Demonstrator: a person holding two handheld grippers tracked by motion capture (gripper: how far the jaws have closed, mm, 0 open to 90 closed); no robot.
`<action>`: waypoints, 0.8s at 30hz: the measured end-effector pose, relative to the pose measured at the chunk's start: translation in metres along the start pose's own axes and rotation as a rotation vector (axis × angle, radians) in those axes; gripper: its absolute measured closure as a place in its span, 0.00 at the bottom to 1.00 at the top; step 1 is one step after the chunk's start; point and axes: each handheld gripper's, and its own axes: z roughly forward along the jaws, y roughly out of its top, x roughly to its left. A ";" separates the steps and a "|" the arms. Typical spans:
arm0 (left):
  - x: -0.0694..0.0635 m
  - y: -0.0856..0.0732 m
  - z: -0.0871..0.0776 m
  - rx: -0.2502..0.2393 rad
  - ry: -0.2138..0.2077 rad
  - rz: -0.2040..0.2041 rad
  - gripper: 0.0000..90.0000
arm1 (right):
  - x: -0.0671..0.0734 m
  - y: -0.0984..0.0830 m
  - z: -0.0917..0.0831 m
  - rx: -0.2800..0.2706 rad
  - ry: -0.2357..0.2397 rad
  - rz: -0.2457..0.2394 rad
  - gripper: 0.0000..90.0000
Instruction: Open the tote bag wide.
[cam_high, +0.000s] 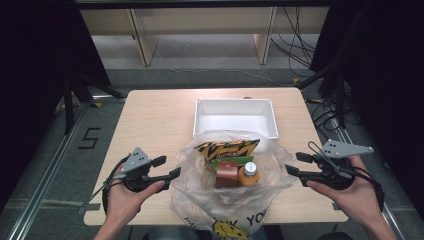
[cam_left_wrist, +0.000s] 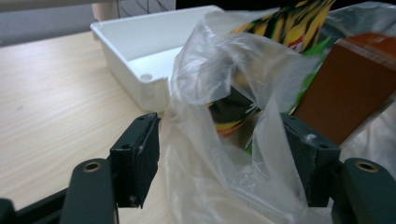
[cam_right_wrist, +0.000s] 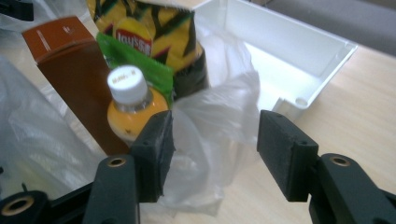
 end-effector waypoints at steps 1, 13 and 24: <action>-0.002 0.003 0.000 -0.001 -0.005 0.007 0.37 | 0.002 0.002 -0.001 0.012 0.009 -0.001 0.49; -0.005 0.020 0.001 -0.004 -0.015 0.039 0.37 | -0.009 0.021 0.016 -0.018 -0.018 0.007 0.50; 0.013 0.016 0.038 0.078 -0.069 0.026 0.47 | -0.032 0.027 0.057 0.052 -0.017 0.039 0.58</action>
